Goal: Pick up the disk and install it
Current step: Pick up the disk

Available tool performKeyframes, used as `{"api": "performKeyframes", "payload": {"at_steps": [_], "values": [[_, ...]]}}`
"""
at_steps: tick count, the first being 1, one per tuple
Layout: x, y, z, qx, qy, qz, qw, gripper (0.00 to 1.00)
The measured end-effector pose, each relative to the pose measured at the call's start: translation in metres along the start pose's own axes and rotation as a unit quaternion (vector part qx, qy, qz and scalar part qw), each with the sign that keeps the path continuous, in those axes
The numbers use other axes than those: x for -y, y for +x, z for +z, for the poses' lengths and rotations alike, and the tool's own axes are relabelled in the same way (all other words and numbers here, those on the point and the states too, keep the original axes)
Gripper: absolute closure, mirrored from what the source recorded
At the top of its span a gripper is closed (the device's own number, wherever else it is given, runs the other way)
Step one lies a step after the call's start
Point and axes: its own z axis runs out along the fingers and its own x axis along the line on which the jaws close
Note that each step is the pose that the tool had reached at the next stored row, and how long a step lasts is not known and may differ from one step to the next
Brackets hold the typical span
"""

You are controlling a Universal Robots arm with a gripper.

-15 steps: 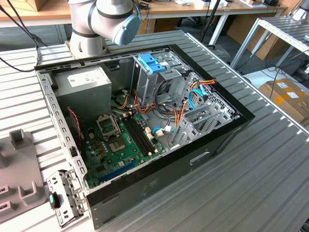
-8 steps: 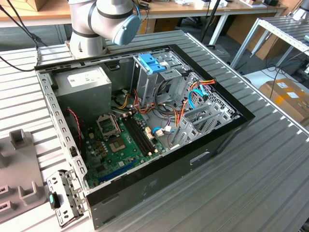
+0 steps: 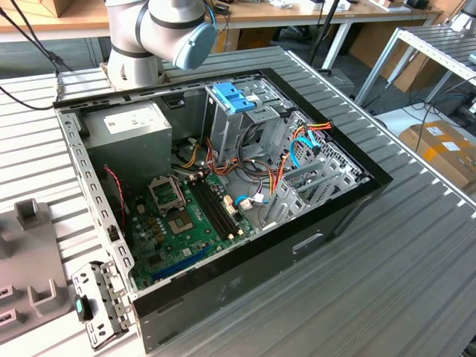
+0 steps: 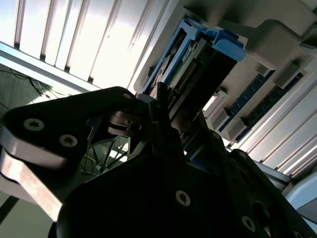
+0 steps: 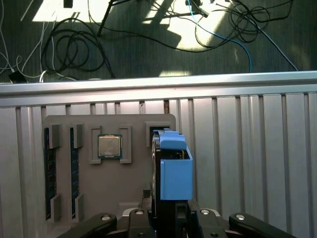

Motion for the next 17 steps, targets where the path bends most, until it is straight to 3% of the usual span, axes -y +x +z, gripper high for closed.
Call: {"api": "performKeyframes", "payload": {"at_steps": [8,17], "values": [[0.0,0.0,-0.0025,0.0,-0.0001,0.0,1.0,0.65],[0.0,-0.0002,-0.0172,0.0,0.0,0.0,1.0,0.65]]}}
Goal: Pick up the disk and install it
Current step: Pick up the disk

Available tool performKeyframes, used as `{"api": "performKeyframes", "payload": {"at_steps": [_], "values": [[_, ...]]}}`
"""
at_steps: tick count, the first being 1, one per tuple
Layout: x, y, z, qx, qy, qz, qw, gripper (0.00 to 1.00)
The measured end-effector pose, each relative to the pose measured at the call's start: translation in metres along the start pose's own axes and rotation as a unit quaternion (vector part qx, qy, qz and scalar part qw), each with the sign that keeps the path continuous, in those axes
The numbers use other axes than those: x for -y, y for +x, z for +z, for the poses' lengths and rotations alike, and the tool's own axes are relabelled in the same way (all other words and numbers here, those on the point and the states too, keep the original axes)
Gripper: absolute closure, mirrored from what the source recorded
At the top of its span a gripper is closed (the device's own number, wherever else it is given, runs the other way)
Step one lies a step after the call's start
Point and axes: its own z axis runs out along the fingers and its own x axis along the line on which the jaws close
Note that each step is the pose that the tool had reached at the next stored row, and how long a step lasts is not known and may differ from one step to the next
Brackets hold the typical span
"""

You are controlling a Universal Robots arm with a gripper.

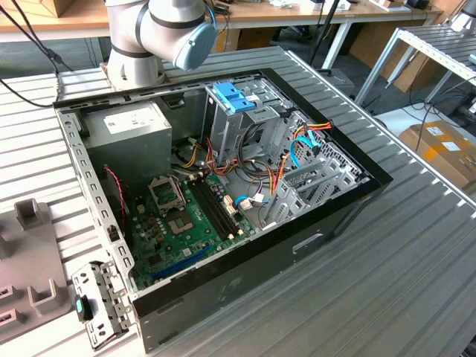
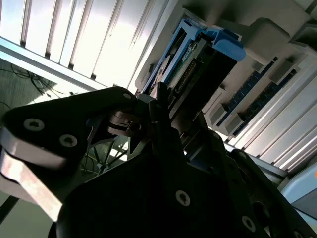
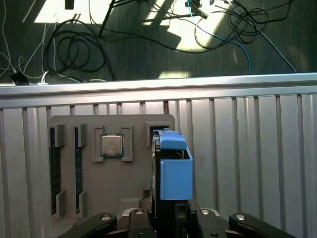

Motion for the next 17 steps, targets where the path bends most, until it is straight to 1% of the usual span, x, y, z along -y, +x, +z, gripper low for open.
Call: {"api": "performKeyframes", "payload": {"at_steps": [10,17], "values": [[0.0,-0.0001,-0.0059,0.0,0.0,0.0,1.0,0.65],[0.0,-0.0001,-0.0127,0.0,0.0001,0.0,1.0,0.65]]}}
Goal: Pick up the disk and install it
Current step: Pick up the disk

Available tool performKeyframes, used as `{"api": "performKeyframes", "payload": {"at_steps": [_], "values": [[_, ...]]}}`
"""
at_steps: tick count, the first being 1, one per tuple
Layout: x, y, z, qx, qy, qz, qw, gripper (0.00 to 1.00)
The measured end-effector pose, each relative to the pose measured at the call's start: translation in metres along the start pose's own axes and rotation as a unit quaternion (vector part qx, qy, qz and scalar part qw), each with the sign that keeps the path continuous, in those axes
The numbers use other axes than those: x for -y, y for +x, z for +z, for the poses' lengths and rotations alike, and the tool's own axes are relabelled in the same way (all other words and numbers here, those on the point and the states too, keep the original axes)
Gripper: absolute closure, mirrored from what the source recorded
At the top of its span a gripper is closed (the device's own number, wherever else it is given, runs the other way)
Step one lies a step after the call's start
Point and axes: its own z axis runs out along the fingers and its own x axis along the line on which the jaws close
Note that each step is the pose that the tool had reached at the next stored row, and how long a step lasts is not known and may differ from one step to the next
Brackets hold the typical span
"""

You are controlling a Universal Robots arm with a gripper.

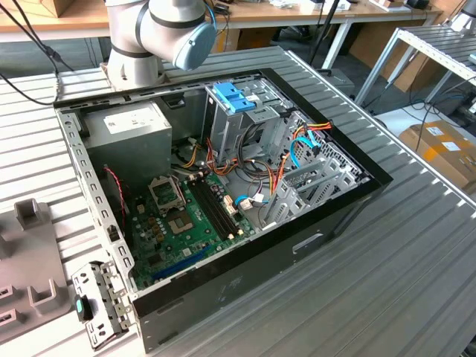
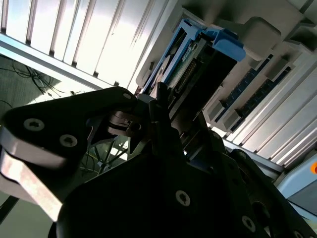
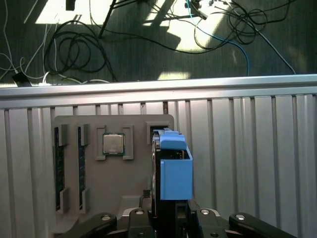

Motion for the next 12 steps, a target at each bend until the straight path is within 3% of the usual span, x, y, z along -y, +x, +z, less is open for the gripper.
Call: {"api": "performKeyframes", "payload": {"at_steps": [7,12], "values": [[0.0,-0.0001,-0.0052,0.0,0.0,0.0,1.0,0.65],[0.0,-0.0002,-0.014,0.0,0.0,0.0,1.0,0.65]]}}
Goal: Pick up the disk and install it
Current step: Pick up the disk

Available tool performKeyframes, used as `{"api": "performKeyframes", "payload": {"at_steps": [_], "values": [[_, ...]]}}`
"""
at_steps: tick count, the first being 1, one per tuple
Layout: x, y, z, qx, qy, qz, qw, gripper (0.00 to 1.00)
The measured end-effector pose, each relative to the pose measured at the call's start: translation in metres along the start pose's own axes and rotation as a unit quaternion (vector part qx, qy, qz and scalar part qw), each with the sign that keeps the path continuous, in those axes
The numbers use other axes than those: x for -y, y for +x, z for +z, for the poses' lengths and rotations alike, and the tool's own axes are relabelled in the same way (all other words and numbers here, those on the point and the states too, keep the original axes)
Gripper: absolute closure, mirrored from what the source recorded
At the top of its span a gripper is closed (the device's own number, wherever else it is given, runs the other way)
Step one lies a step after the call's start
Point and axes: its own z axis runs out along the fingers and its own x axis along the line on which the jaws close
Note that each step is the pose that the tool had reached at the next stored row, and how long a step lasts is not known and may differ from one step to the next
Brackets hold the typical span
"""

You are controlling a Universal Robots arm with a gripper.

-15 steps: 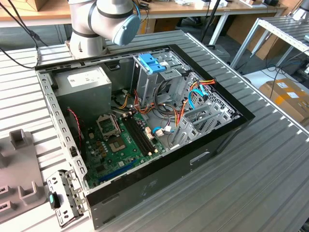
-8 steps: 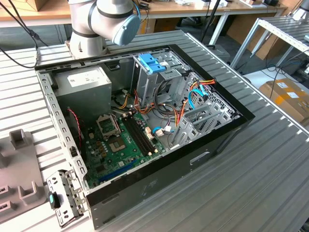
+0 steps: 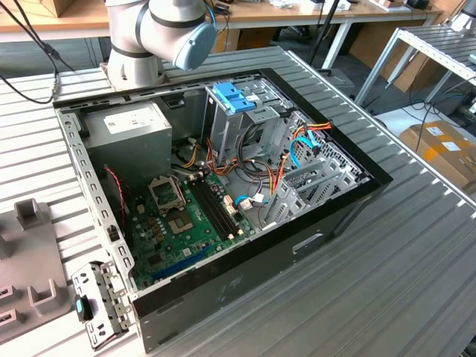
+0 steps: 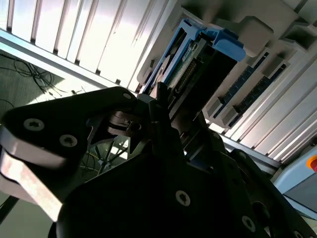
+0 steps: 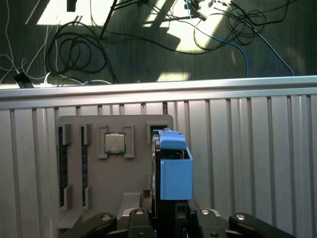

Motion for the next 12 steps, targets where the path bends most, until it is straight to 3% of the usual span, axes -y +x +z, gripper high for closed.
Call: {"api": "performKeyframes", "payload": {"at_steps": [12], "values": [[0.0,-0.0002,-0.0207,0.0,0.0002,0.0,1.0,0.65]]}}
